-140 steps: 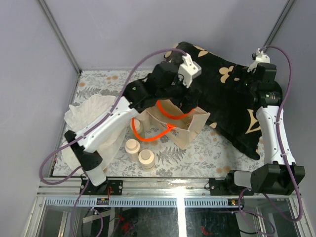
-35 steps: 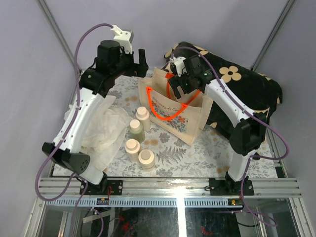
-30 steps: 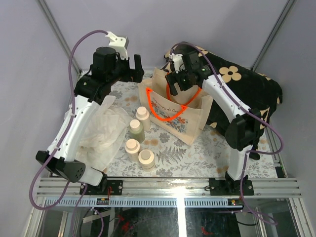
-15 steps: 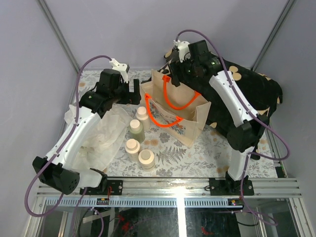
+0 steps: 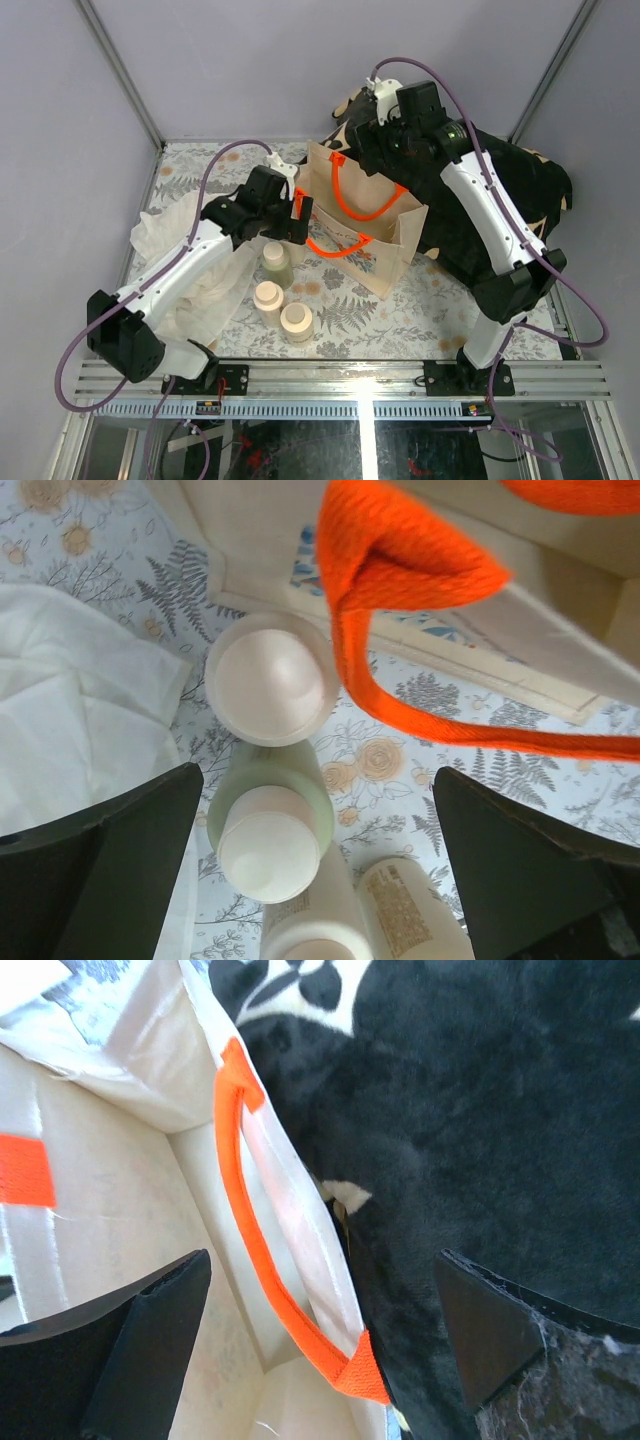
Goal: Place the personal care products into the canvas bag
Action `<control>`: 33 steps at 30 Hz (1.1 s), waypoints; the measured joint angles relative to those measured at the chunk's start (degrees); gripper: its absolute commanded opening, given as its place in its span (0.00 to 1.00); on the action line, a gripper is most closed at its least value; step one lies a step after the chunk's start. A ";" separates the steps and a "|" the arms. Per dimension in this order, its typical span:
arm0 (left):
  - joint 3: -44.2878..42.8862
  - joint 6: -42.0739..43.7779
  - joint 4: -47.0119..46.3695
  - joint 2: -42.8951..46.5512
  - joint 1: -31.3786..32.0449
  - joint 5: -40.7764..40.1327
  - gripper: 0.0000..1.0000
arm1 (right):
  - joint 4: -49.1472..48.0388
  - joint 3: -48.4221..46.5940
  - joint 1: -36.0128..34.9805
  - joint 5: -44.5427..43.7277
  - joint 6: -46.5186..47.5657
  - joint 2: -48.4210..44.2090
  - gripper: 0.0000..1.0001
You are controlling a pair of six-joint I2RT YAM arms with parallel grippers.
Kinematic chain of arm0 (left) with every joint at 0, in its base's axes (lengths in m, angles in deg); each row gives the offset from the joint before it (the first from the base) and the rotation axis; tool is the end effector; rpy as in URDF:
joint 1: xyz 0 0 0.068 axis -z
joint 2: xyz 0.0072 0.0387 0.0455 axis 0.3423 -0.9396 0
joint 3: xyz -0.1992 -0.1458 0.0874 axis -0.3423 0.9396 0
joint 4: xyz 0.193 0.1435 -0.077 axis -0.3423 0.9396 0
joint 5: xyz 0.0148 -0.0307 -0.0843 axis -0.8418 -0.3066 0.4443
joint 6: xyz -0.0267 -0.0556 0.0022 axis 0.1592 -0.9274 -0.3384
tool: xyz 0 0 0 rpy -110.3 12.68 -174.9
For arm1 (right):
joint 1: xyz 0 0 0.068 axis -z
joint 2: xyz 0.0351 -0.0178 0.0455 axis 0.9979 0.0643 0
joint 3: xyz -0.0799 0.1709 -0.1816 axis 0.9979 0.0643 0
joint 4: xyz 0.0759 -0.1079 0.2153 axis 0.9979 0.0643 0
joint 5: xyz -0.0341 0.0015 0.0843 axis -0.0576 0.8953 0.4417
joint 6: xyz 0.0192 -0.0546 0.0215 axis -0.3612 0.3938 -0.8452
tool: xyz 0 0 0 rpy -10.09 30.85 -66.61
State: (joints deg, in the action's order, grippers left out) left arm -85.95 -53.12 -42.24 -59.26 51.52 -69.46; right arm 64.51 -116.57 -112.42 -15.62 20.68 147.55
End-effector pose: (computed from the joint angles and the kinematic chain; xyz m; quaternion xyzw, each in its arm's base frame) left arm 0.2530 -0.1535 0.3078 0.1570 0.9184 -0.1203 0.3426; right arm 0.3404 0.1705 0.4244 -0.2341 0.8411 0.1279 0.4706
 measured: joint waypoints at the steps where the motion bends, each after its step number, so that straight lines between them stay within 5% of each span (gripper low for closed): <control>1: 0.42 -0.09 0.04 -0.20 -0.02 -0.52 1.00 | 0.20 0.57 0.00 -0.15 -0.02 0.00 0.99; 21: 5.38 -0.31 -7.34 -7.69 -0.44 -5.88 1.00 | 0.83 4.02 0.02 -1.95 0.28 0.00 1.00; 28: 5.97 -0.74 -12.33 -9.25 -0.44 -5.86 0.77 | 1.14 4.24 0.02 -2.99 0.90 0.00 0.99; 33: 5.99 -0.72 -13.57 -10.01 -0.57 -5.90 0.77 | 1.16 4.26 0.02 -3.10 1.29 0.00 0.99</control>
State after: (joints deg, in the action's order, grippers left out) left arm -79.96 -53.84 -55.81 -69.27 50.95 -75.36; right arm 65.66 -112.31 -112.40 -18.72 21.97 147.55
